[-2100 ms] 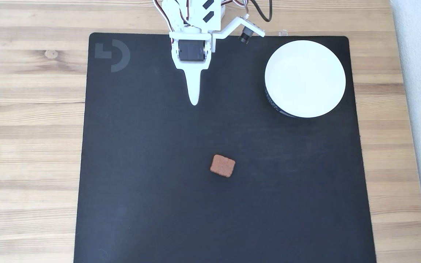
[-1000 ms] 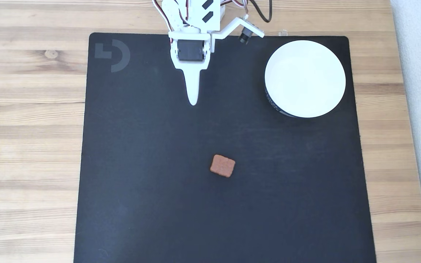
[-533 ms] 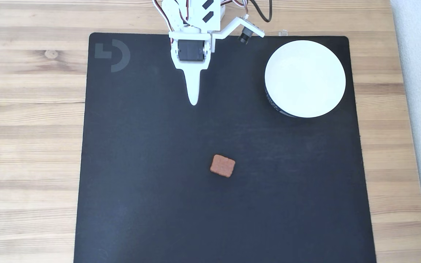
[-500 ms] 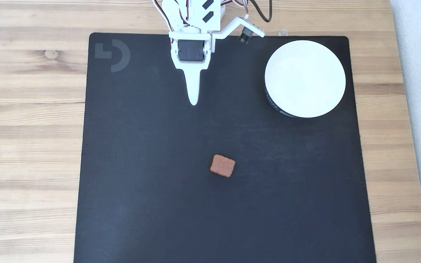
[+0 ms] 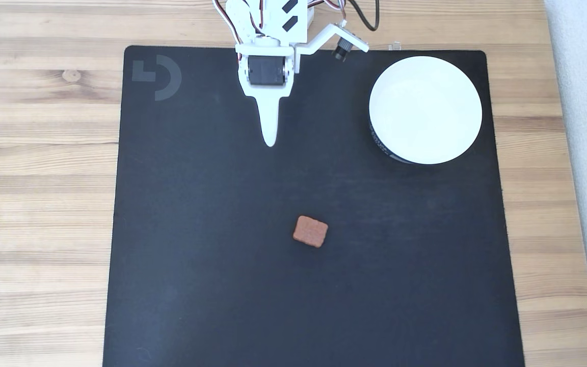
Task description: Pick up the toy and place it on the plate
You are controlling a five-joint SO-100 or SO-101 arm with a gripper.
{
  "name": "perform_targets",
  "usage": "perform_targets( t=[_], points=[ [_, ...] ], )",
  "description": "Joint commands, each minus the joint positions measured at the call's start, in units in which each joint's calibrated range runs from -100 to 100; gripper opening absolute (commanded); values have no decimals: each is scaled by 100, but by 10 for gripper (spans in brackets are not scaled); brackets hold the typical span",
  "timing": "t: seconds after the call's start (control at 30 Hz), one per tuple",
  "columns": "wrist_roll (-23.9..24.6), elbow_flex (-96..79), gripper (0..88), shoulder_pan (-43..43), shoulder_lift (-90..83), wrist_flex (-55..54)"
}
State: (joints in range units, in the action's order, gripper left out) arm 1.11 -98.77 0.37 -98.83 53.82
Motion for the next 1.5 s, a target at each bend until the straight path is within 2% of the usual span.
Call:
perform_targets(
  t=[0.0,0.13,0.4,0.97,1.23,1.47],
  points=[
    [-17,-6,25,-8,-50,79],
    [15,274,25,-17,50,333],
    [20,1382,26,-50,1376,266],
    [25,5447,24,-401,5894,105],
    [25,6511,25,-602,7111,122],
    [-6,7872,24,-702,8254,774]
  ],
)
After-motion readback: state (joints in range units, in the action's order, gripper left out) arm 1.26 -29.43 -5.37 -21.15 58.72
